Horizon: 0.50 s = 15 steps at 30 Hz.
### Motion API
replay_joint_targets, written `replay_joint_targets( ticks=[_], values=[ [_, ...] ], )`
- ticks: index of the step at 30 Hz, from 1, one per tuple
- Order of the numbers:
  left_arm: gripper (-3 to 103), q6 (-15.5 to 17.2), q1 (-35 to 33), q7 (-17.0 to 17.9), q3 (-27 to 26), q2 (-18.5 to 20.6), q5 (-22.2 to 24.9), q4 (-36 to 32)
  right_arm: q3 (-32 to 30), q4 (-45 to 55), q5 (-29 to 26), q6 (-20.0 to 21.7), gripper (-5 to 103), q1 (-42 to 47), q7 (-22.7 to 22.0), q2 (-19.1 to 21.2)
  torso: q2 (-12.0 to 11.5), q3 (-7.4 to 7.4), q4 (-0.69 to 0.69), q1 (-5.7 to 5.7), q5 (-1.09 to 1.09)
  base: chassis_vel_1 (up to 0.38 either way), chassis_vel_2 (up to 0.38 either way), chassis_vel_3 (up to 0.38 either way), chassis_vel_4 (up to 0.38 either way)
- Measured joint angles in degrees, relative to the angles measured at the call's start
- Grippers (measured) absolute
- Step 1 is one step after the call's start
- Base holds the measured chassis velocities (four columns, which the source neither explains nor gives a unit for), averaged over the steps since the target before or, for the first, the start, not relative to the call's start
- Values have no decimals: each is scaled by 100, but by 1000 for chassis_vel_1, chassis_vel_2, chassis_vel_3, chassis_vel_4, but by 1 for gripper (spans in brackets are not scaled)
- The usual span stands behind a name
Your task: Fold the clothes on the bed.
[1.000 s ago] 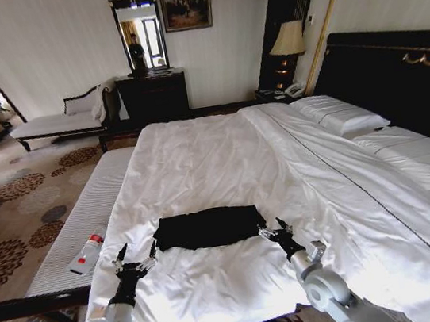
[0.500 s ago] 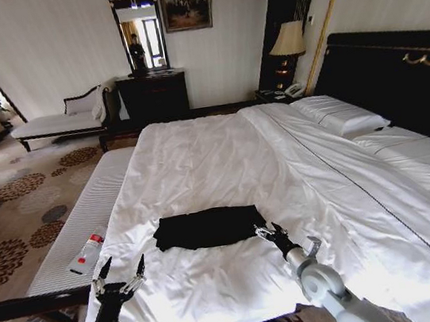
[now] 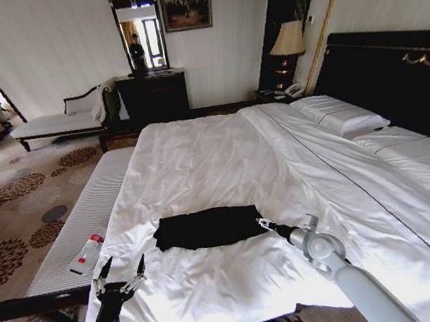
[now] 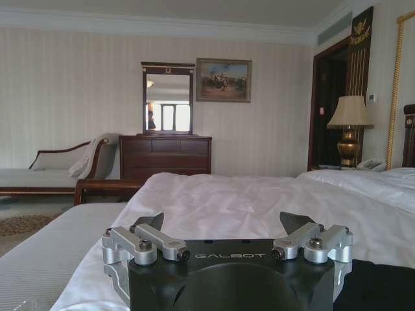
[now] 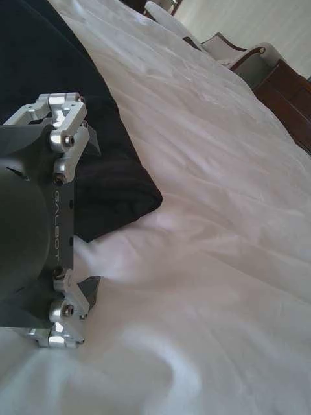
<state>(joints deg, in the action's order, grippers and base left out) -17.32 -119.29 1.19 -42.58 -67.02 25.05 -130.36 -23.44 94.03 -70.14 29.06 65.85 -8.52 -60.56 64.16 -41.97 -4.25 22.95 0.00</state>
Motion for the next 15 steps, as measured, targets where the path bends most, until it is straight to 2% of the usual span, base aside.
replay_joint_targets(
  ticks=[3, 4, 7, 9, 15],
  values=[
    [100, 2, 2, 1, 1, 1, 1, 1, -18, -151, -58, 49, 103, -71, 50, -39, 0, 0, 0, 0, 1, 0, 0, 0, 0],
    [100, 4, 5, 3, 2, 1, 2, 3, -11, -194, -65, 84, 95, -78, 140, -42, 0, 0, -1, 1, -1, 0, 0, 0, 0],
    [100, 6, 7, 4, 4, 2, 3, 5, 32, -200, -63, 128, 93, -84, 215, -83, 0, 0, -3, 0, -2, 0, 0, 0, 0],
    [100, 7, 9, 5, 5, 3, 5, 7, 120, -179, -73, 167, 99, -115, 236, -219, 1, 0, 0, -1, -1, 0, 0, 0, 0],
    [100, 9, 10, 7, 7, 5, 5, 9, 250, -111, -71, 174, 100, -118, 239, -394, 0, 0, 0, 0, -2, 0, 0, 0, 0]
  ],
)
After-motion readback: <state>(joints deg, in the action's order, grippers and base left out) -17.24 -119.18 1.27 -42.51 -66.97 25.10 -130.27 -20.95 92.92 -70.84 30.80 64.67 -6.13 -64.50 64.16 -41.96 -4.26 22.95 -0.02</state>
